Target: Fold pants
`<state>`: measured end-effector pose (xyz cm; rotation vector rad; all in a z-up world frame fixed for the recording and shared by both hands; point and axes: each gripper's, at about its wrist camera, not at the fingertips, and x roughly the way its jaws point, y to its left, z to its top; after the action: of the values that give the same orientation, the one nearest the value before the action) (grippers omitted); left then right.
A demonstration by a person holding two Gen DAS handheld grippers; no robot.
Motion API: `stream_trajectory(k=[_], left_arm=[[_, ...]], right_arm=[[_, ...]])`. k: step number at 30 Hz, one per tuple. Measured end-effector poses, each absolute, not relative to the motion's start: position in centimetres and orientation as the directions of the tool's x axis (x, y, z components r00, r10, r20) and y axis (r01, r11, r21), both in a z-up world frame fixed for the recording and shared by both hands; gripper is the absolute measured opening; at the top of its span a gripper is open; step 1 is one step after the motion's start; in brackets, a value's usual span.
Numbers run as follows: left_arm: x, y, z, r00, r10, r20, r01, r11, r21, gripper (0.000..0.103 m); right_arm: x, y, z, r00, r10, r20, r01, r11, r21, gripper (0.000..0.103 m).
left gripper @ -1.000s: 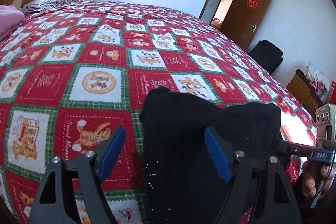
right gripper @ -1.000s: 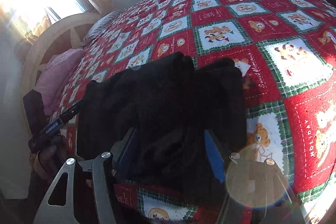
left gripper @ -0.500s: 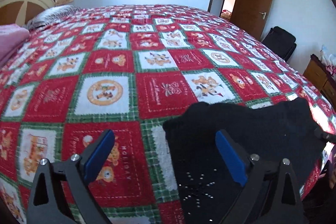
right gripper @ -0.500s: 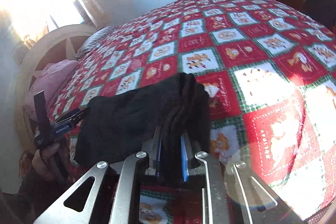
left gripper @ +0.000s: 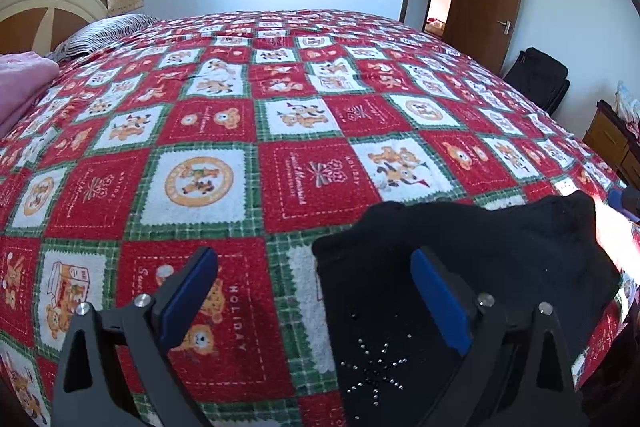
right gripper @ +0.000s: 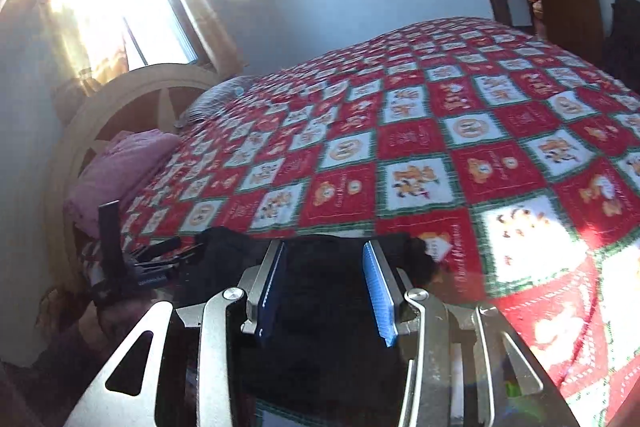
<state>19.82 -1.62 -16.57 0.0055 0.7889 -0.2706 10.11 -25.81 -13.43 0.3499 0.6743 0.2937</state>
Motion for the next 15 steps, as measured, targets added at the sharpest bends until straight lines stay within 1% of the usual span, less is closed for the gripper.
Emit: stream_trajectory(k=[1, 3, 4, 6, 8, 10, 12, 15], left_arm=[[19.8, -1.6, -16.6, 0.672, -0.236, -0.702, 0.243, 0.966, -0.092, 0.1], [20.1, -1.6, -16.8, 0.671, -0.228, -0.705, 0.241, 0.967, -0.084, 0.103], [20.2, -1.6, -16.8, 0.666, -0.232, -0.709, 0.243, 0.966, -0.088, 0.103], [20.2, -1.4, -16.7, 0.658, -0.236, -0.715, 0.238, 0.966, -0.1, 0.103], [19.6, -1.3, -16.2, 0.662, -0.245, -0.708, 0.242, 0.964, -0.107, 0.103], [18.9, -1.5, -15.7, 0.667, -0.245, -0.703, 0.249, 0.963, -0.099, 0.103], [17.9, -1.8, -15.1, 0.665, -0.257, -0.701, 0.259, 0.96, -0.106, 0.103], [16.6, -2.3, -14.5, 0.666, -0.272, -0.695, 0.277, 0.955, -0.108, 0.103]], right_arm=[[11.2, -25.6, -14.3, 0.724, 0.363, -0.587, -0.128, 0.906, 0.403, 0.042], [12.7, -26.2, -16.2, 0.696, 0.275, -0.663, -0.03, 0.934, 0.356, 0.042], [13.4, -27.0, -17.6, 0.668, 0.267, -0.694, 0.008, 0.931, 0.366, 0.042], [13.5, -28.4, -18.2, 0.682, 0.334, -0.65, -0.006, 0.892, 0.452, 0.042], [13.2, -28.8, -17.9, 0.68, 0.355, -0.642, -0.008, 0.878, 0.478, 0.042], [12.9, -28.6, -17.5, 0.687, 0.337, -0.644, -0.012, 0.891, 0.454, 0.042], [11.7, -28.5, -16.6, 0.713, 0.283, -0.642, 0.012, 0.91, 0.414, 0.043], [9.5, -27.6, -15.0, 0.746, 0.264, -0.611, -0.02, 0.927, 0.375, 0.046]])
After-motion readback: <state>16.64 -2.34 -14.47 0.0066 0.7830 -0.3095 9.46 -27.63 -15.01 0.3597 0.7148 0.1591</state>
